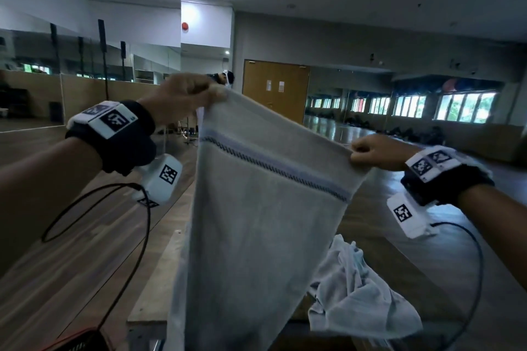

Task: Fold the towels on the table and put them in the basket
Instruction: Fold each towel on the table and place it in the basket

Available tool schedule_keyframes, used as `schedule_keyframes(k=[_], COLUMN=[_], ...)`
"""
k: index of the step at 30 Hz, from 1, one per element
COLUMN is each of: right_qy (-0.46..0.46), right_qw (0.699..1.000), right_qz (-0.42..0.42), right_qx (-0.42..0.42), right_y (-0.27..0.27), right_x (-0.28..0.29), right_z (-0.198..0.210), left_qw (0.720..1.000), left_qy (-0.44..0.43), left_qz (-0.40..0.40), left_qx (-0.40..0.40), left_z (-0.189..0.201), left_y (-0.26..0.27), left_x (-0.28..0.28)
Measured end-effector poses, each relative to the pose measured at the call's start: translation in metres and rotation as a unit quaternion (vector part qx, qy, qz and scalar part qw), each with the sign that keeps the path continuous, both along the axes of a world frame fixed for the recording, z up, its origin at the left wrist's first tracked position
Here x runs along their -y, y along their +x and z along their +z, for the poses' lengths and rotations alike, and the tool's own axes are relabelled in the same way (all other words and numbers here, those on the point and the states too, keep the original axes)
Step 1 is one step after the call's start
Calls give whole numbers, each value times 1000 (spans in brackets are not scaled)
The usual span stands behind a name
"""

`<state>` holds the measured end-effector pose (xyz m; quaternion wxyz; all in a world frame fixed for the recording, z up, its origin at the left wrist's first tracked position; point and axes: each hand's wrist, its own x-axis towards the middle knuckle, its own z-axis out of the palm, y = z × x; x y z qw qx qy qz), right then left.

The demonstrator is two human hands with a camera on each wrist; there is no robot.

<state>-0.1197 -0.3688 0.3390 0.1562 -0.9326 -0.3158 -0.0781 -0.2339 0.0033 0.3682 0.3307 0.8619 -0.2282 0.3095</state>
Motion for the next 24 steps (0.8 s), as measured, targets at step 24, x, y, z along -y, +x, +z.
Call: schedule_keyframes(k=[24], right_qy=[222], right_qw=[969], right_qz=[-59], right_qx=[85], right_y=[116], right_x=[-56], right_z=[68], left_qw=[956], left_qy=[7], left_qz=[293], left_qx=[11], left_z=[18], left_y=[136], left_x=[-62])
